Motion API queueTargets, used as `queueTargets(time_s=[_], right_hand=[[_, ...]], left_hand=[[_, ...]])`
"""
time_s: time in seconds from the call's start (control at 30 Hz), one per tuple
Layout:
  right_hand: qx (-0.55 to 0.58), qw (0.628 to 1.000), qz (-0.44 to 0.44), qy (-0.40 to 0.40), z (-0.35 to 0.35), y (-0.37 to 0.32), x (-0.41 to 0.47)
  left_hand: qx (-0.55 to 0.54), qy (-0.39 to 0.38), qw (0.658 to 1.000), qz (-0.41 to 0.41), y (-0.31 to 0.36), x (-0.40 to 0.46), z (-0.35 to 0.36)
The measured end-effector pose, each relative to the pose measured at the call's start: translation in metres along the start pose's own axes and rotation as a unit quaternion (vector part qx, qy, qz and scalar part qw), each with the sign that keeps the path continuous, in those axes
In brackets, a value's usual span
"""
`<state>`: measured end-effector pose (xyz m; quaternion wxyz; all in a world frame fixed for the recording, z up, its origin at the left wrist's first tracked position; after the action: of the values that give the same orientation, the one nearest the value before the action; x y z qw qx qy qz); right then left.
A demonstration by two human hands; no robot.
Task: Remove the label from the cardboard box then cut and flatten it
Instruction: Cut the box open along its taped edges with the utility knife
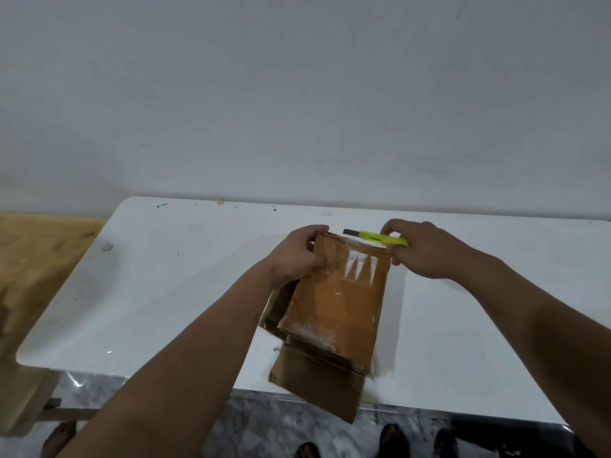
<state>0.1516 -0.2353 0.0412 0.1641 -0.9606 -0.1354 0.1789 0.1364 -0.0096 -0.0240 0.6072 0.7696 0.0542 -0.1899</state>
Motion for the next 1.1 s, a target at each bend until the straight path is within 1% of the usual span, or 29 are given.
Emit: queueTargets(time_s=[0.5, 0.6, 0.73, 0.9, 1.1], right_hand=[[-0.019, 1.000, 0.001, -0.010, 0.000, -0.001, 0.009], [-0.021, 1.000, -0.004, 0.002, -0.006, -0.006, 0.010], [-0.072, 0.997, -0.016, 0.023, -0.009, -0.016, 0.015], [-0.109, 0.994, -0.007, -0.009, -0.016, -0.015, 0.013], [-0.123, 0.992, -0.018, -0.017, -0.015, -0.023, 0.017]], left_hand=[[-0.029, -0.008, 0.999, 0.016, 0.000, -0.001, -0.001], [-0.039, -0.010, 0.999, 0.015, 0.001, 0.000, 0.000], [-0.045, -0.010, 0.999, 0.017, 0.002, 0.000, 0.000], [-0.062, -0.015, 0.998, 0.011, -0.001, 0.001, 0.002], [-0.072, -0.020, 0.997, 0.002, -0.003, 0.004, 0.001]])
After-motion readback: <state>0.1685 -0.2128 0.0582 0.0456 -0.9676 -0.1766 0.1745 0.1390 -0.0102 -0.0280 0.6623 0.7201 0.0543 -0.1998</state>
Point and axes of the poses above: each hand's wrist, its own x-axis towards the middle knuckle, its own z-axis out of the palm, y = z × x, the point moved 5 cm from there along x, towards the middle knuckle, and after that the axes turned 4 degrees about -x, right-handed, at the moved point
